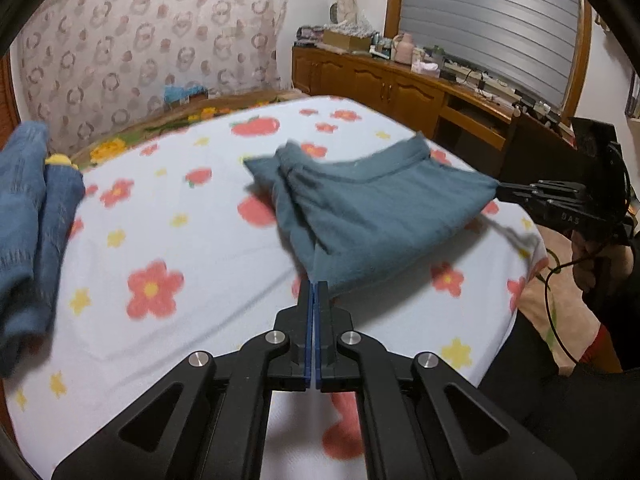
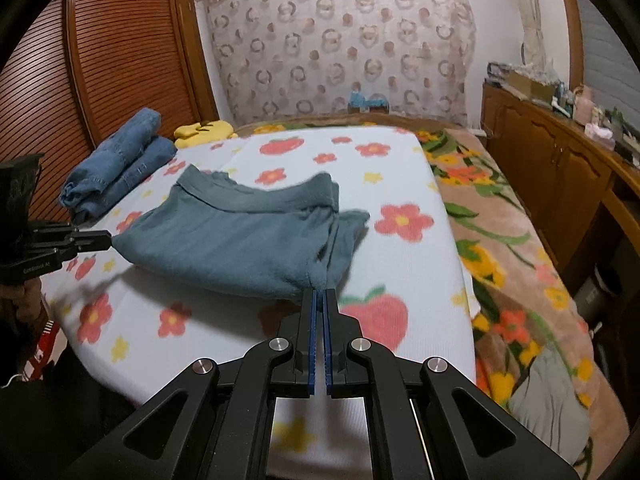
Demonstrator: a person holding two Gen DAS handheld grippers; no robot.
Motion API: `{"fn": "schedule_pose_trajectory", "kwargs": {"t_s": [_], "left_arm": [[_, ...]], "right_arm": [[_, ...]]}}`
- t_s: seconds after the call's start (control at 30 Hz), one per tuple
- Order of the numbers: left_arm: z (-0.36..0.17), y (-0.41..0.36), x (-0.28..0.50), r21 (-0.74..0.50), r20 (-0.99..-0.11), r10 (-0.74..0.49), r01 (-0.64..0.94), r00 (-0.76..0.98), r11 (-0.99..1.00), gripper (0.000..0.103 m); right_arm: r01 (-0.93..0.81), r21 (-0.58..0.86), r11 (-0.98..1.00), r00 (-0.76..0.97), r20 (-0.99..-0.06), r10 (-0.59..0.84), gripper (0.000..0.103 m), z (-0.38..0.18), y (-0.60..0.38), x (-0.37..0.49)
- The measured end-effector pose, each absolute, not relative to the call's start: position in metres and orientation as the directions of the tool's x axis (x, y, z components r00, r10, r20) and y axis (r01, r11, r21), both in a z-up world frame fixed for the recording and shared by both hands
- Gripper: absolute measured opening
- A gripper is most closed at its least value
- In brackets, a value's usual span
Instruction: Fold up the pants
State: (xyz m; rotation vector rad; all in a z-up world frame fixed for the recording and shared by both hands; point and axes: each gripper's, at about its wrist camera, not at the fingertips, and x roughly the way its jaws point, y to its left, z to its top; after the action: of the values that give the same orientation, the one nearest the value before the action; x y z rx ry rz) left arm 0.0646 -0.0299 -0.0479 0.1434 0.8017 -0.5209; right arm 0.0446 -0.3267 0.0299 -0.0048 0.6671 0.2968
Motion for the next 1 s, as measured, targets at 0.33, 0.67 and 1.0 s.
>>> {"fn": "schedule_pose_trajectory", "kwargs": {"t_s": [0.33, 0.67, 1.0], "left_arm": [[-0.056, -0.034, 0.063, -0.081, -0.73, -0.381, 0.481, 0.568, 0.873, 0.001], [-0.043, -0.039, 0.075, -0.046, -0.713, -0.351, 0.459, 0.607, 0.887, 0.04], [-0.04, -0.044, 0.098, -0.075, -0.708, -0.371, 0.459, 0.601, 0.885, 0.078]], "right_arm": [[-0.247, 0.127, 0.961, 0.727, -0.632, 0.27, 0.0, 0.031, -0.334, 0.053], [-0.292, 0.109, 0.95, 0.747, -0.595, 0.298, 0.0, 0.04, -0.316, 0.052], [-0.306, 0.094, 0.948, 0.749, -0.59, 0.3, 0.004, 0.037, -0.307, 0.069]]}}
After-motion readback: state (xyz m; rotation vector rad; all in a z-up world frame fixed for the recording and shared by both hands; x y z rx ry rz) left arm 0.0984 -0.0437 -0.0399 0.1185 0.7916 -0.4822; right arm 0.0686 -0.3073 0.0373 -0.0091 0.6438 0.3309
